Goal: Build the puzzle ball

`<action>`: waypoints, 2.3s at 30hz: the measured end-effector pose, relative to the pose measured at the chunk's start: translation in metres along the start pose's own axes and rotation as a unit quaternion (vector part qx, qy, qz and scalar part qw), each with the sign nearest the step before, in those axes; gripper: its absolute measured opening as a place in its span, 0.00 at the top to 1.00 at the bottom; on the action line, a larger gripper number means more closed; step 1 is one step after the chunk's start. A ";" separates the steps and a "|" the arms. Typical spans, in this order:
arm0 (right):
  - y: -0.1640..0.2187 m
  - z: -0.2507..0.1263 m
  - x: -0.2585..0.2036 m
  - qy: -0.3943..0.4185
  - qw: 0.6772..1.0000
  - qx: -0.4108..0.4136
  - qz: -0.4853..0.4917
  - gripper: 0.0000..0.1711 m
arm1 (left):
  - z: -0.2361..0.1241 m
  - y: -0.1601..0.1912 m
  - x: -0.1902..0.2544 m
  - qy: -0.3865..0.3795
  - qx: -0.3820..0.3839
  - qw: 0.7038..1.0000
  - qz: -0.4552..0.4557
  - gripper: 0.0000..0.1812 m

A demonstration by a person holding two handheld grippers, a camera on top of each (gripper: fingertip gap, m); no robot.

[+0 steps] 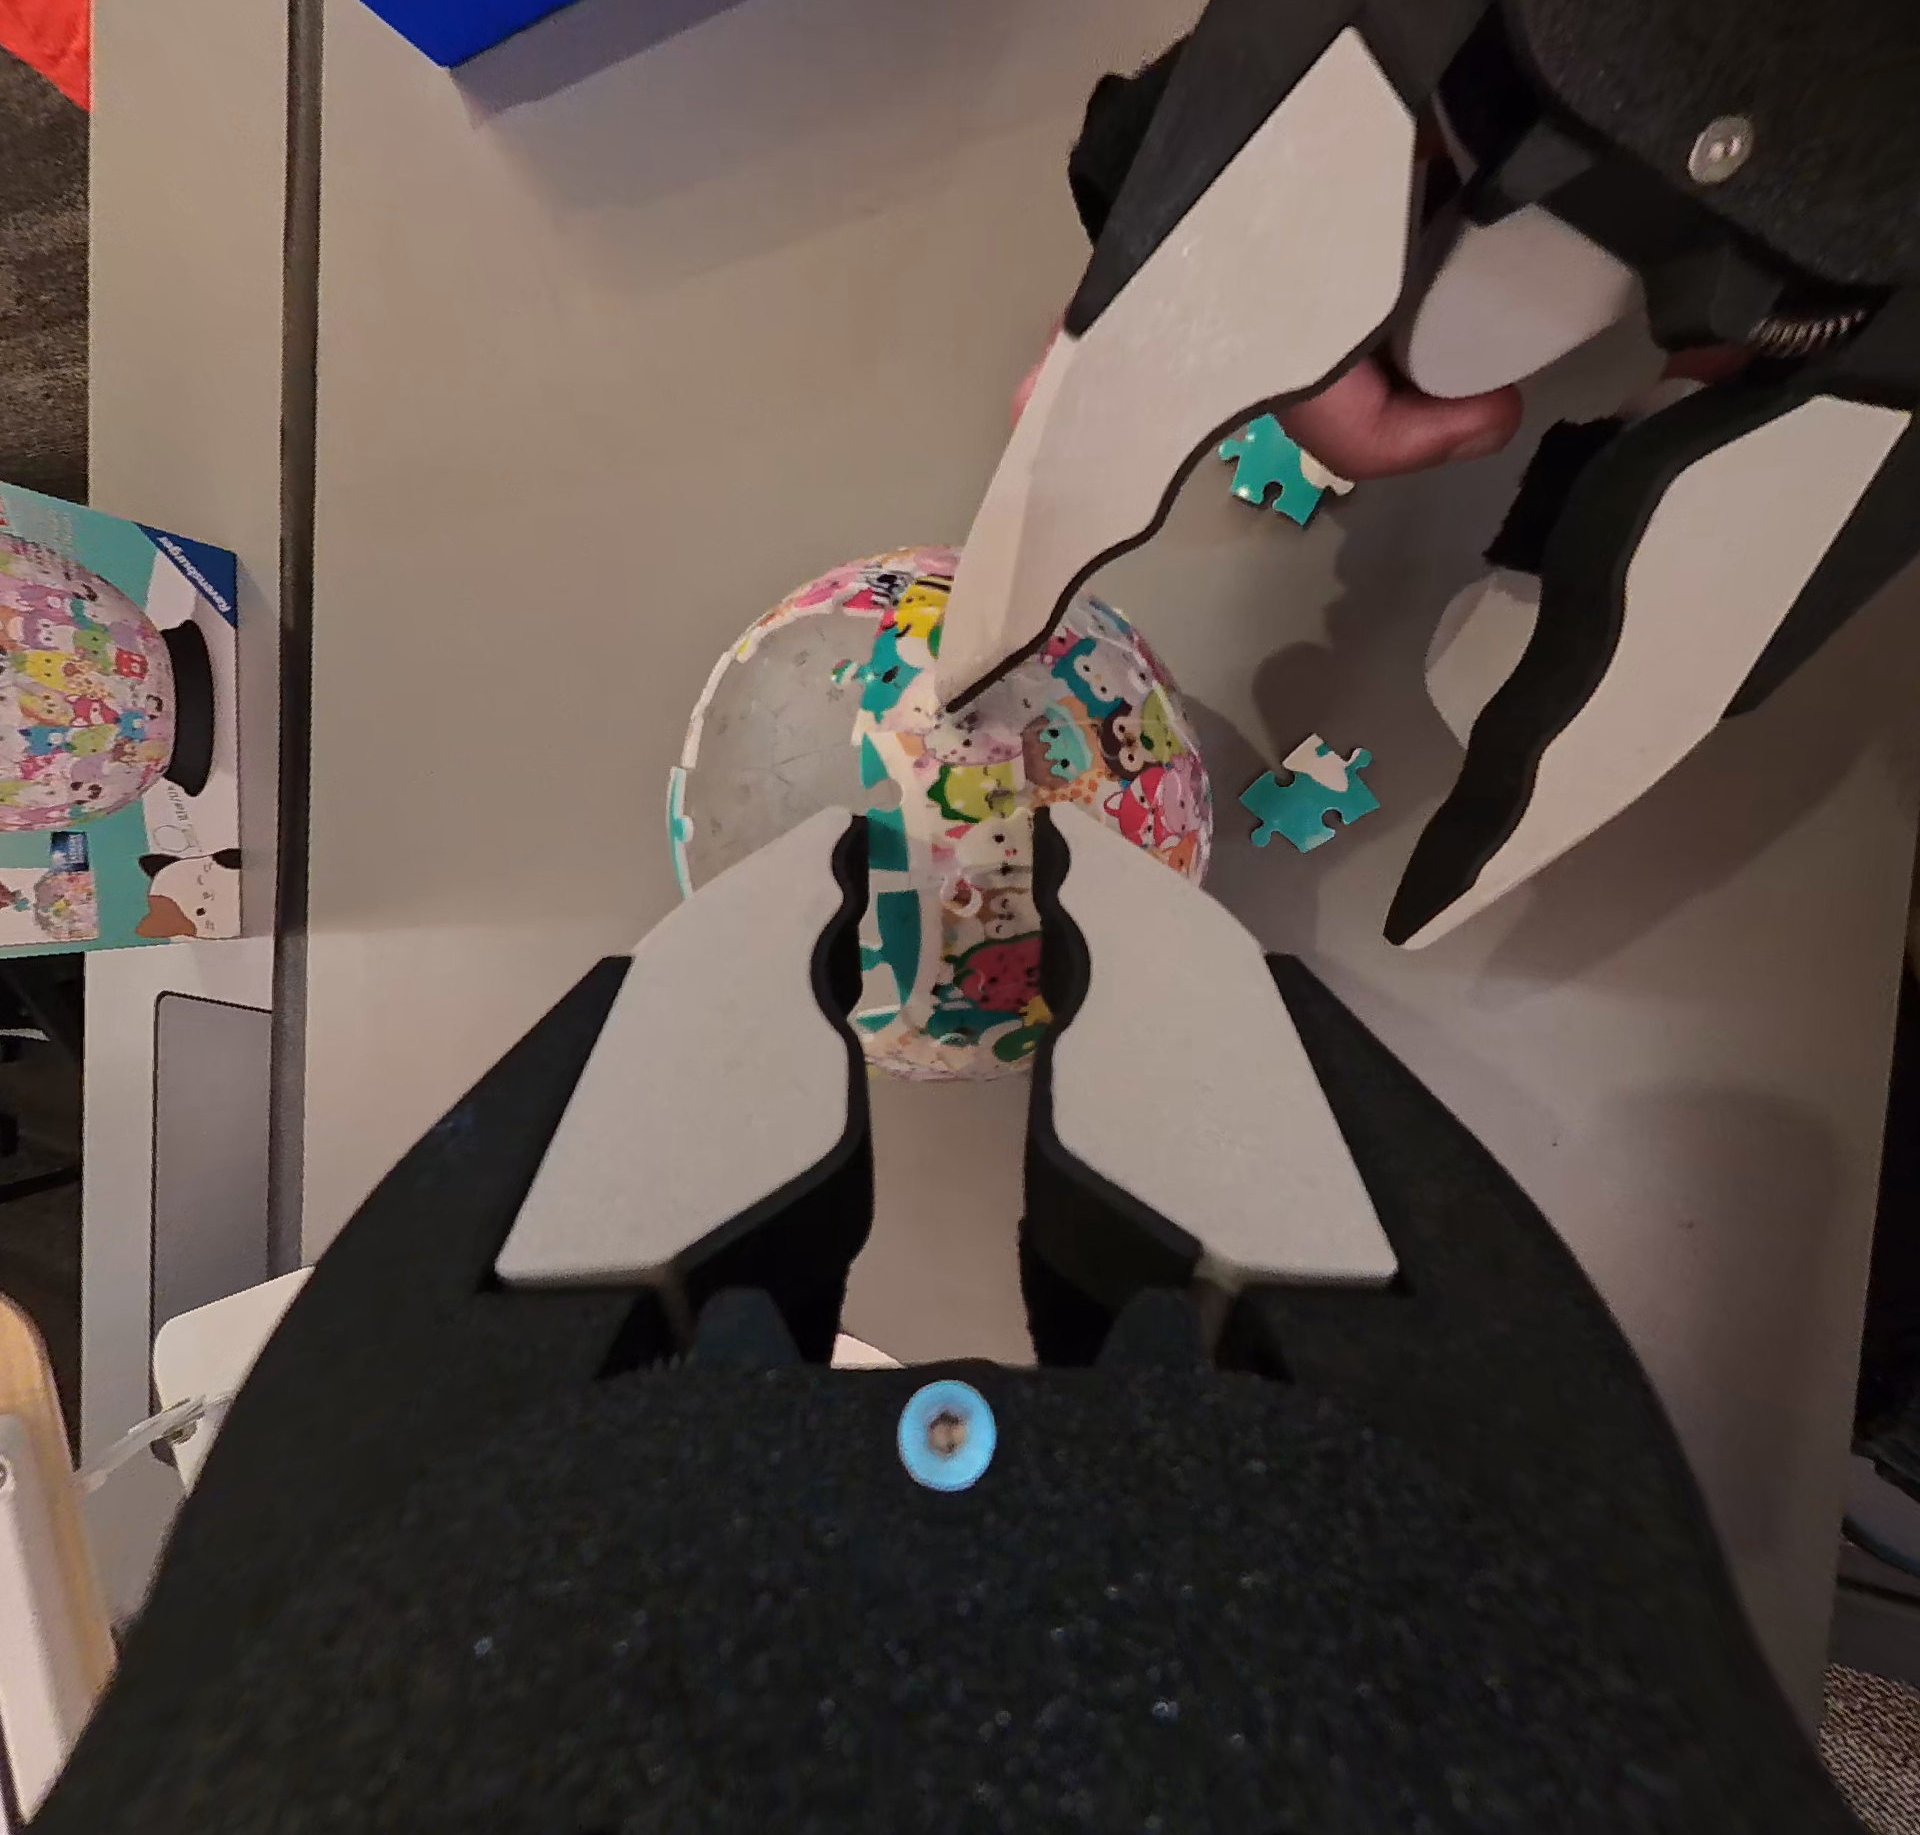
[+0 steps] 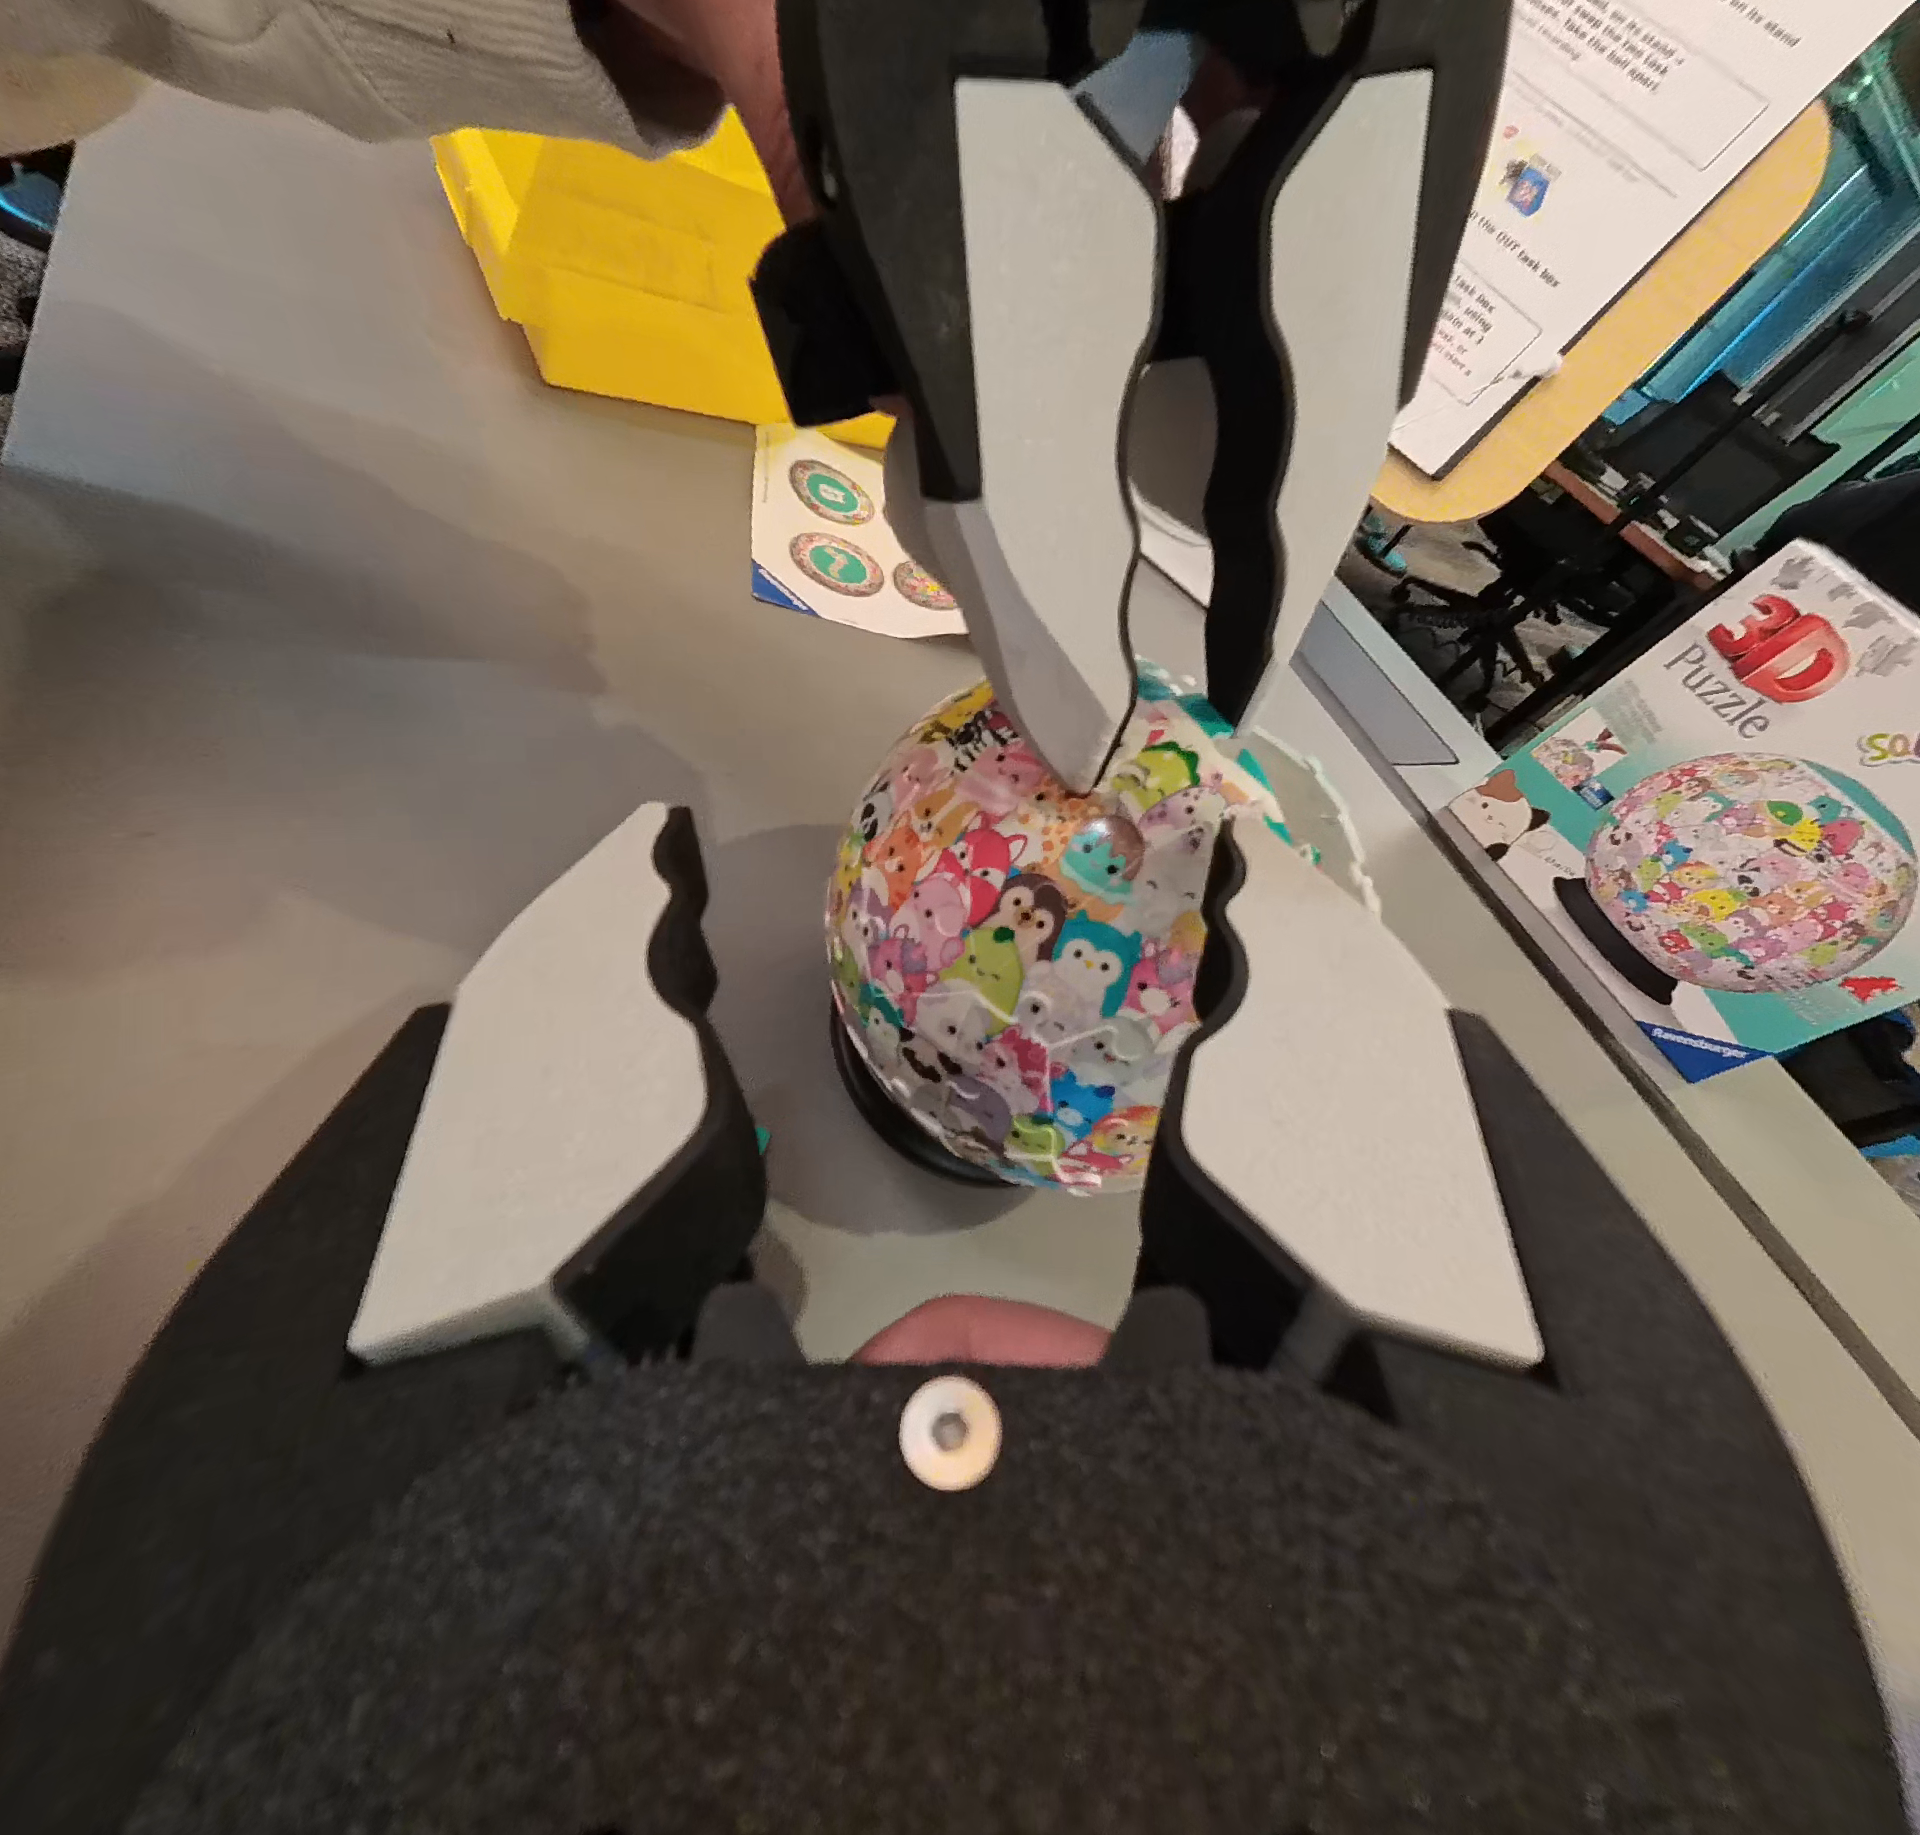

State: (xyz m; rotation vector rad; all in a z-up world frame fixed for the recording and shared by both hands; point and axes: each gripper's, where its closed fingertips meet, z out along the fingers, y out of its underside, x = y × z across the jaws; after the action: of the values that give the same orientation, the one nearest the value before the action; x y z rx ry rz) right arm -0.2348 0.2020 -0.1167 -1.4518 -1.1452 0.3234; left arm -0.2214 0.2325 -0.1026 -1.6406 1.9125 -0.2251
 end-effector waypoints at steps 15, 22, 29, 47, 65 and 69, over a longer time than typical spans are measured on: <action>0.006 -0.024 0.008 0.003 0.999 0.015 0.037 0.49 | -0.002 -0.002 0.000 -0.005 0.007 1.000 -0.002 0.84; 0.029 -0.041 0.028 0.022 0.997 0.000 0.079 0.53 | -0.008 -0.008 0.002 -0.011 0.033 0.999 -0.023 0.84; 0.036 -0.042 0.027 0.008 0.996 -0.006 0.086 0.54 | -0.020 -0.003 0.007 -0.043 0.039 0.997 -0.055 0.84; 0.042 -0.042 0.027 0.004 0.994 -0.020 0.107 0.62 | -0.028 0.015 0.006 -0.153 0.131 0.933 -0.299 0.84; 0.040 -0.046 0.022 0.000 0.996 -0.019 0.092 0.62 | -0.011 -0.005 -0.001 -0.258 0.116 0.872 -0.400 0.84; 0.041 -0.047 0.022 -0.002 0.995 -0.021 0.094 0.62 | -0.008 -0.011 0.000 -0.263 0.108 0.874 -0.393 0.84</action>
State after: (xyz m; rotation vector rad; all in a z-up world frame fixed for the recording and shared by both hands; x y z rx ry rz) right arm -0.1705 0.1987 -0.1313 -1.6009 -1.0251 0.4362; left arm -0.2163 0.2278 -0.0902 -1.9802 0.7266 -0.2629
